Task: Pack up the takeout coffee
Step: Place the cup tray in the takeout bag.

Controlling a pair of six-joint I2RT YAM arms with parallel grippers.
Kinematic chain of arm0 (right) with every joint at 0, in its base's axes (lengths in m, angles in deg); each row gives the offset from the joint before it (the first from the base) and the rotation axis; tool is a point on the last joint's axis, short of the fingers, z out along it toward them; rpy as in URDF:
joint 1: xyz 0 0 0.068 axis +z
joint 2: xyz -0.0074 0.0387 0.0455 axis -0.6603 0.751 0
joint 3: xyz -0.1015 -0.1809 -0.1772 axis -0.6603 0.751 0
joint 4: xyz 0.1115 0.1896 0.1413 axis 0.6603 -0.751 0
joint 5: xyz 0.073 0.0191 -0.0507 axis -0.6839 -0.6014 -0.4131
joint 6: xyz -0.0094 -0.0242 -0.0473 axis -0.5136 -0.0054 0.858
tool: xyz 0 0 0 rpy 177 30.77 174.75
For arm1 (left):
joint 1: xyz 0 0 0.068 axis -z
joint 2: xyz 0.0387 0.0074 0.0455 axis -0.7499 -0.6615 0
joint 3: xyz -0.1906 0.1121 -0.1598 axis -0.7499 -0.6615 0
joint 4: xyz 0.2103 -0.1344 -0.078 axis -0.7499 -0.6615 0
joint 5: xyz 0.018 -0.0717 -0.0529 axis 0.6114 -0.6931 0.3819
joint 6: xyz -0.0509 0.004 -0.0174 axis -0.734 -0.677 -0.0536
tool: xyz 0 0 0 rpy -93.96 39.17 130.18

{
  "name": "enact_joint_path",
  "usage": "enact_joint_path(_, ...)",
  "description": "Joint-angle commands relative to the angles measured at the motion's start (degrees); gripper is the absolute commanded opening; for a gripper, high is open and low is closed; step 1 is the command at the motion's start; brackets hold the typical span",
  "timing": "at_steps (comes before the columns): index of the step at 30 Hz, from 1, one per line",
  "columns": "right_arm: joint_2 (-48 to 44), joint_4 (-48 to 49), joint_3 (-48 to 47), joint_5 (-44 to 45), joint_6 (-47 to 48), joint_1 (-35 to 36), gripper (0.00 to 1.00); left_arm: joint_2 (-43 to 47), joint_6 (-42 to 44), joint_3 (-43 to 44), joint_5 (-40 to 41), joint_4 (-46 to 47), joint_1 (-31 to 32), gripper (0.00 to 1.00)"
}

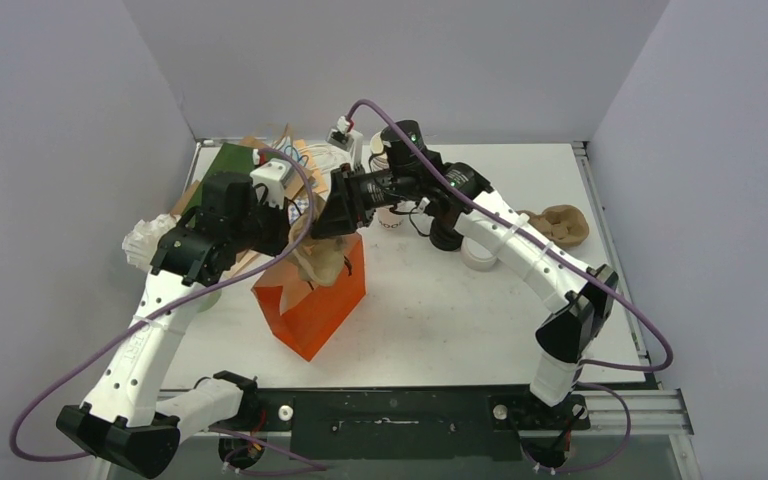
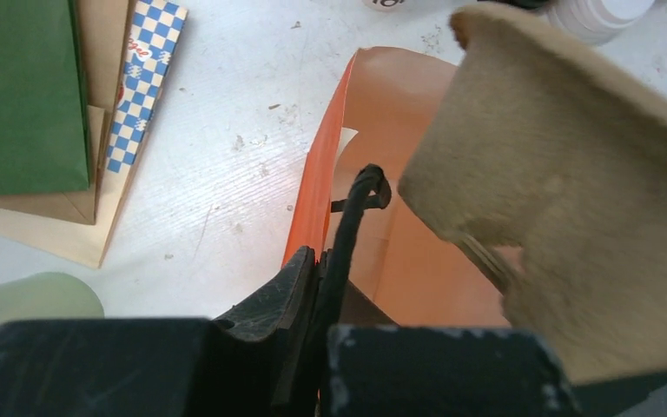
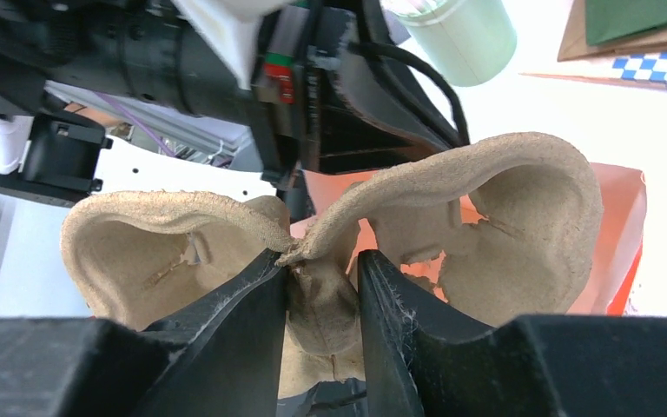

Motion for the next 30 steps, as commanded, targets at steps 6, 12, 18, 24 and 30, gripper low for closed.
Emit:
enact_joint_path(6,-8.33,6.02,6.24,5.4,-2.66,-1.45,0.28,1.17,-0.78,1.03,-7.33,5.18,0.14,0.0)
enact_joint_path(12,-16.06,14.19,11.38,12.11,-7.2,-4.65,0.31,0.94,-0.78,0.13,-7.89,5.79,0.14,0.0)
enact_joint_path(18,-20.37,17.56,13.22,19.31,-6.48,-4.78,0.32,0.57,-1.41,-0.16,-8.69,6.43,0.32,0.0)
enact_joint_path(24,-23.77,21.17,17.94,35.57,1.05,-0.09,0.32,0.78,-2.17,-0.07,-10.62,7.41,0.49,0.0)
enact_joint_path(30,-24.43,26.59,24.33,50.71,11.41,8.2,0.3,0.58,-3.07,0.12,-11.01,7.63,0.51,0.0)
